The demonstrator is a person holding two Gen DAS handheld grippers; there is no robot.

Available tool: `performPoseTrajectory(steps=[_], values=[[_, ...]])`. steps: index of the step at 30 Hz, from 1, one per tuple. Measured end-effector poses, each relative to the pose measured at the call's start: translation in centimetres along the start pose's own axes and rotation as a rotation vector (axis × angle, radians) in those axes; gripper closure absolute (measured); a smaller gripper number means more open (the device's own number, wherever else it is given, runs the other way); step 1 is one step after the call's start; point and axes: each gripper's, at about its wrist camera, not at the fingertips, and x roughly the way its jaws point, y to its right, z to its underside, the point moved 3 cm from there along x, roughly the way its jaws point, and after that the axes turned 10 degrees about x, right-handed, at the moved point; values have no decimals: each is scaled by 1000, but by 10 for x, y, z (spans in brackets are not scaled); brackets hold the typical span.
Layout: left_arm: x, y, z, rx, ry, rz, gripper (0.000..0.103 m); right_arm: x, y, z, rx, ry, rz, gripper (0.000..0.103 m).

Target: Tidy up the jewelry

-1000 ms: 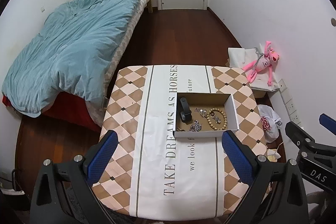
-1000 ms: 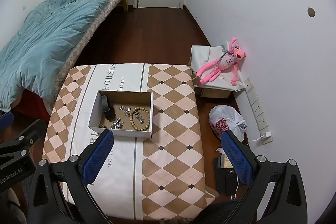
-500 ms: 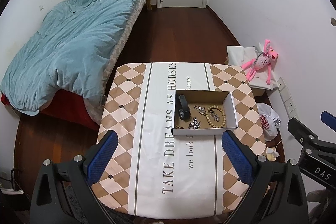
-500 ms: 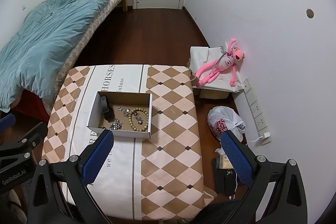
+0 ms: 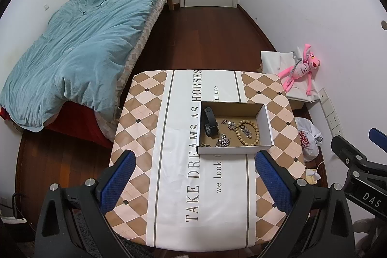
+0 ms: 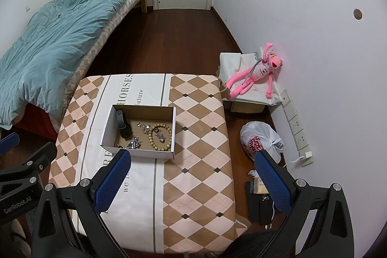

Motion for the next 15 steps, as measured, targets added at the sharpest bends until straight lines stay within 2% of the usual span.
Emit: performPoseTrajectory(steps=[15], values=[[2, 1, 1, -4, -11, 3, 2, 1, 1, 0, 0, -1, -1, 0]])
